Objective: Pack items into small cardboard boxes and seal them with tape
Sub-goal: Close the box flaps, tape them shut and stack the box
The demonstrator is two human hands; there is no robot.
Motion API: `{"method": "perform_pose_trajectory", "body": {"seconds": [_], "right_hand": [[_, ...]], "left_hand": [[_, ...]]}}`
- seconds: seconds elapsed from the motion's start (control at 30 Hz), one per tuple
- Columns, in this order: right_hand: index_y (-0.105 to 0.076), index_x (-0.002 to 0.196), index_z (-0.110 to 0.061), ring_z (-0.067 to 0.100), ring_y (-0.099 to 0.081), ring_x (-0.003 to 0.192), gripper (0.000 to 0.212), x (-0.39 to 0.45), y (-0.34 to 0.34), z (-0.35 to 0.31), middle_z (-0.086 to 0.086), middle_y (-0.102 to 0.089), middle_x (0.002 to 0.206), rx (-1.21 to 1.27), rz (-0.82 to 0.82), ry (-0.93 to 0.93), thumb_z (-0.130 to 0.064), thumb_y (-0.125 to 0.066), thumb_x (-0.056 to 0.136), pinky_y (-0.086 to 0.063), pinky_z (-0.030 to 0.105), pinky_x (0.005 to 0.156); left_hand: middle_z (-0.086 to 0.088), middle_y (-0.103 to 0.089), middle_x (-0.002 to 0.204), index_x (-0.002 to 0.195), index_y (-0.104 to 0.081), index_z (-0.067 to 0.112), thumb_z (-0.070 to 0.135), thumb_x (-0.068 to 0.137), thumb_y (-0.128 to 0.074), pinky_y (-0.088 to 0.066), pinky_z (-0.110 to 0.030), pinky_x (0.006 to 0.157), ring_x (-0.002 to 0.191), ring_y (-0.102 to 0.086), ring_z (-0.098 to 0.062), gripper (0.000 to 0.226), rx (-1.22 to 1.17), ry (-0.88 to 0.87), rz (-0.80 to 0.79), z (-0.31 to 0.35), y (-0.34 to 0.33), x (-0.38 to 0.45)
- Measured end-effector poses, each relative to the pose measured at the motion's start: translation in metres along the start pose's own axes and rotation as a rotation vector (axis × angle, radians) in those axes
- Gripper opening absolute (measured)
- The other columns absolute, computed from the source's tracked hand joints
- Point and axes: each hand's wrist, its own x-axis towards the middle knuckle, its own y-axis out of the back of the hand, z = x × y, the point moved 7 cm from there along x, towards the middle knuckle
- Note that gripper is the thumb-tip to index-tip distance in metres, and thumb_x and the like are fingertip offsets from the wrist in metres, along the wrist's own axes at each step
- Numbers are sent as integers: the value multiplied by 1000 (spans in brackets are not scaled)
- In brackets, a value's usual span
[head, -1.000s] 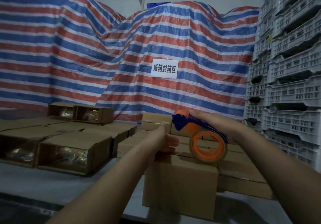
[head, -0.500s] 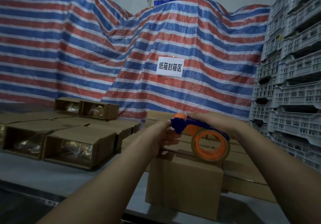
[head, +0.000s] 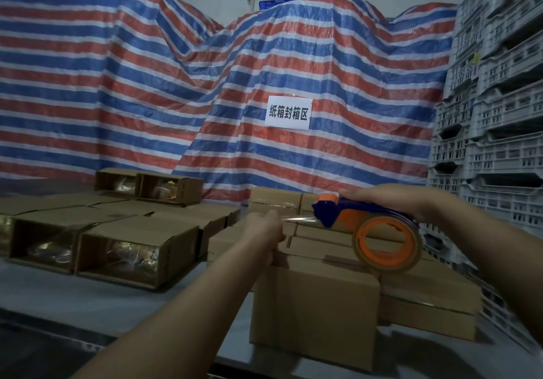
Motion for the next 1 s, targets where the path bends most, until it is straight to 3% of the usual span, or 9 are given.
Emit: {"method": "perform_pose_trajectory", "body": {"seconds": [0.2, 0.27, 0.37, 0.43, 0.53, 0.67, 0.73, 1.0], "right_hand": [[-70, 102, -27, 11, -67, 70, 46, 10, -13, 2, 1, -75, 84, 20, 29, 5, -68, -53, 88, -51, 29, 76], [-69, 94, -32, 8, -67, 65, 39, 12, -17, 1, -2, -74, 78, 13, 30, -17, -67, -54, 89, -50, 27, 72], [-69, 94, -22, 6, -65, 58, 56, 12, -20, -1, -4, -72, 72, -10, 1, -63, -74, -57, 79, -50, 19, 60], [-70, 98, -19, 6, -65, 60, 59, 14, -19, -2, -4, -73, 75, -47, 15, -72, -74, -55, 84, -50, 22, 65], [-69, 100, -18, 6, -66, 61, 57, 16, -19, 0, -3, -73, 76, -18, 21, -85, -71, -54, 87, -51, 22, 65], [-70, 101, -18, 6, -67, 63, 57, 20, -21, -1, -3, -74, 77, -45, 4, -96, -71, -54, 88, -51, 23, 68], [-68, 99, -19, 5, -65, 59, 51, 22, -26, -6, -5, -73, 73, -70, -35, -112, -67, -53, 92, -52, 19, 61], [-66, 106, -16, 4, -60, 52, 47, 33, -41, -20, -7, -67, 65, -214, -113, -212, -60, -52, 97, -49, 18, 58]], "left_hand": [[-1, -48, 59, 79, -49, 12, 28, 103, -38, -42, -30, 54, 55, -45, -16, 30, -246, 111, 21, -19, 7, 10], [1, -43, 53, 72, -45, 13, 23, 102, -40, -42, -28, 56, 52, -43, -15, 32, -322, 96, 1, -19, 7, 13], [-2, -44, 59, 74, -48, 10, 16, 99, -45, -50, -30, 57, 59, -48, -17, 26, -370, 59, 15, -17, 13, 13], [-5, -51, 71, 80, -55, 9, 19, 97, -51, -52, -31, 55, 68, -53, -19, 20, -152, -73, 64, -9, 29, 14], [-1, -57, 74, 83, -65, 16, 36, 95, -58, -43, -29, 58, 70, -54, -17, 24, 206, -274, 63, 1, 43, 14], [-1, -58, 72, 85, -68, 18, 41, 95, -60, -43, -28, 58, 64, -51, -15, 26, 347, -266, -10, 1, 46, 20], [0, -56, 71, 85, -68, 18, 40, 95, -59, -41, -28, 56, 62, -50, -14, 26, 381, -265, 0, 2, 48, 26], [0, -59, 73, 88, -68, 17, 37, 94, -60, -39, -24, 50, 59, -49, -13, 22, 356, -162, -2, -32, 57, 37]]}}
